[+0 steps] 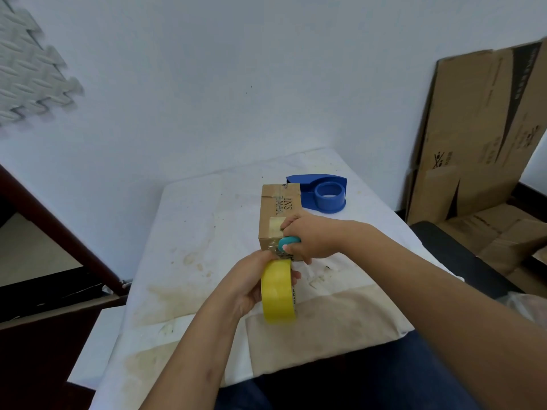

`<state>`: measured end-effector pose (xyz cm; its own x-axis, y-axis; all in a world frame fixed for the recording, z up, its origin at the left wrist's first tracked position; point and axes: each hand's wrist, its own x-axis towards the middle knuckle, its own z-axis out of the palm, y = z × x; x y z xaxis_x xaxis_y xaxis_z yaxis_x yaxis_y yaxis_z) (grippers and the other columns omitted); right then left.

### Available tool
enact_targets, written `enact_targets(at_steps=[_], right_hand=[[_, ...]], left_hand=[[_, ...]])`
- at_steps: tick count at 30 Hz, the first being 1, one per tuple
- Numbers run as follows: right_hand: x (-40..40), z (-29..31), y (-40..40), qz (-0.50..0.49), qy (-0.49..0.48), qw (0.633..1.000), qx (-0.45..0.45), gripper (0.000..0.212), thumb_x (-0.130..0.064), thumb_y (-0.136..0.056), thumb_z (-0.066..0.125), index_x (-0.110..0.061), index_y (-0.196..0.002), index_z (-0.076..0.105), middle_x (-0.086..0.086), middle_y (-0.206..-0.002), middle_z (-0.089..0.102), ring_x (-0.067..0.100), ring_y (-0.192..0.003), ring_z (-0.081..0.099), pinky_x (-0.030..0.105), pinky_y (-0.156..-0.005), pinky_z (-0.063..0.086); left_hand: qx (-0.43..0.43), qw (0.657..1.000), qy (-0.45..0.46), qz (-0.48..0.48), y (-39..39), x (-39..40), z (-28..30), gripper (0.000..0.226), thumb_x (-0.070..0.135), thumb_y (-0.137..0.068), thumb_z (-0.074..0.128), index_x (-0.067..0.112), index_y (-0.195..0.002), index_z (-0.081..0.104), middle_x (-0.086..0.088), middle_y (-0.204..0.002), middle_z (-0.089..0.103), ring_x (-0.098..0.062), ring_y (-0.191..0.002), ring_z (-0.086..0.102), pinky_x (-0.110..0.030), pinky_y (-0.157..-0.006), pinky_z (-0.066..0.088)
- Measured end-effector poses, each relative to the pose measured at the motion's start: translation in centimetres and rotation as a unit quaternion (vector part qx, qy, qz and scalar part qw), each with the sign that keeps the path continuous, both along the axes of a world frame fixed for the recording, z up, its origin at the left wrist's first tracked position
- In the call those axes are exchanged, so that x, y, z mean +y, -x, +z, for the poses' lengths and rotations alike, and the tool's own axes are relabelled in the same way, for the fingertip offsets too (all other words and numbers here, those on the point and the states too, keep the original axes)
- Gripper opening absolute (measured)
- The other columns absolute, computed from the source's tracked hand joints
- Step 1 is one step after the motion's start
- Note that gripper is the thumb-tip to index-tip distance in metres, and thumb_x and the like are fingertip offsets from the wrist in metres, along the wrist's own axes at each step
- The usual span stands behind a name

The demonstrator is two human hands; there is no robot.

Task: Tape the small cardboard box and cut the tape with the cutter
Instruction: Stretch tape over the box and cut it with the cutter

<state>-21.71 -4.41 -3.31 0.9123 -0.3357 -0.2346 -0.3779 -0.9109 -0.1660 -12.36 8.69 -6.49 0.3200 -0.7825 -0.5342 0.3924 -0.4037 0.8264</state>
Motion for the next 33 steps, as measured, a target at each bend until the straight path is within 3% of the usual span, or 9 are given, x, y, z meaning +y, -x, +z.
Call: enact_targets(at_steps=[5,10,14,20,24,28,33], right_hand=[[-0.2,-0.2,-0.5,0.004,0.013,1.0,0.014,0.035,-0.033,-0.099,0.044,-0.01,-0.119,0.06,0.01,-0.134,0.053,0.025,-0.129,0.037,0.035,-0.105,0.03],[-0.1,-0.4,-0.9,0.008,0.041,0.999,0.026,0.032,-0.032,-0.099,0.046,-0.01,-0.114,0.063,0.009,-0.127,0.058,0.026,-0.127,0.038,0.035,-0.104,0.033],[-0.1,-0.4,-1.3,0.007,0.05,0.998,0.037,0.029,-0.032,-0.098,0.048,-0.012,-0.11,0.065,0.007,-0.12,0.063,0.025,-0.125,0.042,0.036,-0.102,0.038],[0.4,-0.9,-2.1,0.027,0.13,0.99,0.058,0.029,-0.031,-0.098,0.049,-0.013,-0.117,0.061,0.005,-0.119,0.063,0.024,-0.121,0.044,0.026,-0.083,0.023],[0.4,-0.9,-2.4,0.03,0.142,0.986,0.078,0.028,-0.028,-0.095,0.054,-0.015,-0.119,0.061,0.006,-0.12,0.063,0.024,-0.115,0.051,0.028,-0.09,0.032],[0.3,-0.6,-2.2,0.037,0.155,0.984,0.082,0.028,-0.028,-0.097,0.049,-0.014,-0.118,0.06,0.005,-0.117,0.064,0.025,-0.119,0.047,0.027,-0.081,0.025],[-0.2,-0.2,-2.5,0.002,0.105,0.99,0.097,0.02,-0.023,-0.086,0.057,-0.013,-0.096,0.07,0.002,-0.091,0.07,0.022,-0.111,0.051,0.028,-0.075,0.042]], left_hand=[[0.003,1.0,0.007,0.001,0.1,0.0,-0.1,0.029,0.019,-0.097,0.054,0.006,-0.121,0.064,-0.02,-0.097,0.077,-0.022,-0.066,0.075,-0.032,-0.058,0.062],[0.003,1.0,0.006,0.0,0.0,-0.1,-0.2,0.028,0.021,-0.097,0.055,0.006,-0.118,0.065,-0.023,-0.1,0.076,-0.023,-0.068,0.074,-0.035,-0.067,0.062],[0.001,1.0,0.005,0.002,0.1,-0.2,-0.1,0.027,0.02,-0.097,0.055,0.006,-0.118,0.065,-0.018,-0.092,0.078,-0.022,-0.066,0.074,-0.033,-0.062,0.063],[0.003,1.0,0.006,0.007,0.2,-0.1,-0.2,0.031,0.02,-0.096,0.057,0.003,-0.121,0.064,-0.024,-0.102,0.076,-0.023,-0.068,0.075,-0.034,-0.066,0.062],[0.008,1.0,0.003,0.015,0.2,-0.2,-0.3,0.031,0.02,-0.096,0.056,0.004,-0.122,0.063,-0.024,-0.103,0.075,-0.024,-0.066,0.075,-0.034,-0.064,0.063],[0.008,1.0,-0.002,0.016,0.1,-0.2,-0.4,0.03,0.021,-0.096,0.057,0.004,-0.12,0.064,-0.024,-0.102,0.076,-0.024,-0.066,0.075,-0.034,-0.066,0.062],[0.015,1.0,0.002,0.017,0.1,-0.1,-0.1,0.029,0.017,-0.094,0.058,0.001,-0.118,0.066,-0.026,-0.099,0.075,-0.024,-0.064,0.074,-0.033,-0.064,0.062]])
